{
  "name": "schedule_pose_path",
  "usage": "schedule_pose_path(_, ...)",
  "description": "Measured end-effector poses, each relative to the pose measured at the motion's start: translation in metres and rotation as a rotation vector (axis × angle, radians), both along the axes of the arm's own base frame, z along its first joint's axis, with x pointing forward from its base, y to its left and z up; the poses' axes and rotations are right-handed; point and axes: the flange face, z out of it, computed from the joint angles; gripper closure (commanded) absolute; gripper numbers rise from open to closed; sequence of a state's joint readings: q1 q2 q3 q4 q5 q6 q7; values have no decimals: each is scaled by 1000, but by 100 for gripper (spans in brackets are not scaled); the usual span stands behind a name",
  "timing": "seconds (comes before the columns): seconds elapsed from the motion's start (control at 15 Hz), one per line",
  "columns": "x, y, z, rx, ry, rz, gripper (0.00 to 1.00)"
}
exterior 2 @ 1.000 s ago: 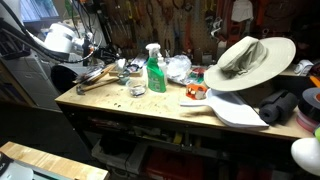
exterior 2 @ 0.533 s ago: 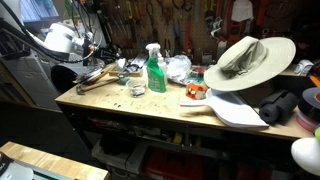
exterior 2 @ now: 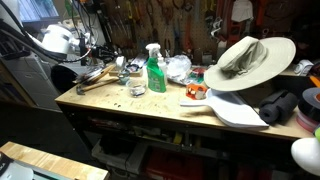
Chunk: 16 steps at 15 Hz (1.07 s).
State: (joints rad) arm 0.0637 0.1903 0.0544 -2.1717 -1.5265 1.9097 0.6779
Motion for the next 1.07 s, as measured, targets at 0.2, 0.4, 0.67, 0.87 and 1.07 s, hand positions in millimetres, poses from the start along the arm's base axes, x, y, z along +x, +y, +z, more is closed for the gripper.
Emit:
schedule_pose_path(0.2, -1, 8, -6, -57, 12, -7, 99)
schedule_pose_path(0.4, 1, 13, -16, -105, 27, -12, 99)
schedule_pose_path(0.67, 7, 15, -30, -160, 45, -21, 99)
schedule_pose_path(0.87, 11, 14, -41, -201, 58, -32, 99)
schedule_pose_path(1.07, 14, 17, -50, -238, 65, -37, 99)
